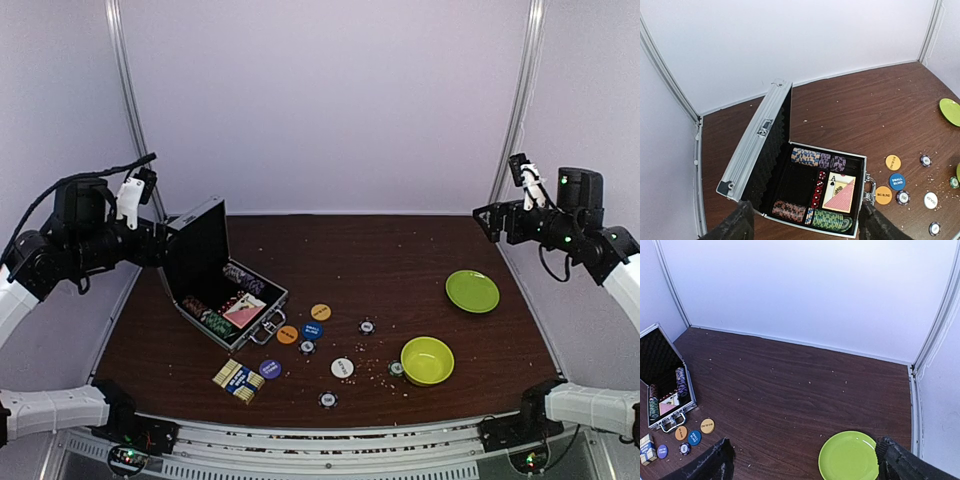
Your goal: Pack up texas hold em set
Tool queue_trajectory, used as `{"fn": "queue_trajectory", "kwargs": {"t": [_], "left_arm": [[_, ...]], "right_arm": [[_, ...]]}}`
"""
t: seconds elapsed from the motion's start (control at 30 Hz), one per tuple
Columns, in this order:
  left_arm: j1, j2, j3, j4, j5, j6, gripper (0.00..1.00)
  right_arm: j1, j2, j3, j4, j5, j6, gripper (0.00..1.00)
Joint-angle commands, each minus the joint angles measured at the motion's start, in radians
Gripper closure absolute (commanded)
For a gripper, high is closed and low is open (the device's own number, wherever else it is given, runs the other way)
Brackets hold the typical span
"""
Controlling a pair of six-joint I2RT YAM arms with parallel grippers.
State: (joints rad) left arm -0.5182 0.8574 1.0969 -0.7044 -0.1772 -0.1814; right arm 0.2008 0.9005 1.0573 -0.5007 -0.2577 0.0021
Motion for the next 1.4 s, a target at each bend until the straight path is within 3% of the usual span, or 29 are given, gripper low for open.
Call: {"fn": "queue_trajectory", "kwargs": {"t": [0.0,0.2,0.37,0.5,0.73,1.0,1.37], "left_arm": [[-0.017,-0.042,-0.010,0.013,0.122,-0.022,0.29],[-0.148,0.010,0.005,0.021,0.169,-0.024,0.32],[-0.228,0.160,0.024,0.048,0.096,-0.022,0.32],[-0.261,0.330,0.056,0.074,0.007,-0.065,0.31],[-0.260,0.564,0.103,0.165,-0.132,-0.178,0.24],[-0.215,0.883,0.290,0.179,-0.023,-0.301,0.25],[-0.205,1.083,0.403,0.178,0.049,-0.370,0.30]], "right_arm": [[0.006,0.005,-0.038,0.032,0.058,0.042,0.01],[0.003,-0.003,-0.053,0.012,-0.005,-0.108,0.01],[0.002,0.008,-0.123,0.023,-0.205,-0.225,0.00],[0.002,0.050,-0.175,0.049,-0.276,-0.259,0.03],[0.005,0.136,-0.235,0.080,-0.328,-0.325,0.13],[0.005,0.161,-0.267,0.070,-0.340,-0.362,0.18],[0.005,0.158,-0.288,0.079,-0.336,-0.376,0.19]]}}
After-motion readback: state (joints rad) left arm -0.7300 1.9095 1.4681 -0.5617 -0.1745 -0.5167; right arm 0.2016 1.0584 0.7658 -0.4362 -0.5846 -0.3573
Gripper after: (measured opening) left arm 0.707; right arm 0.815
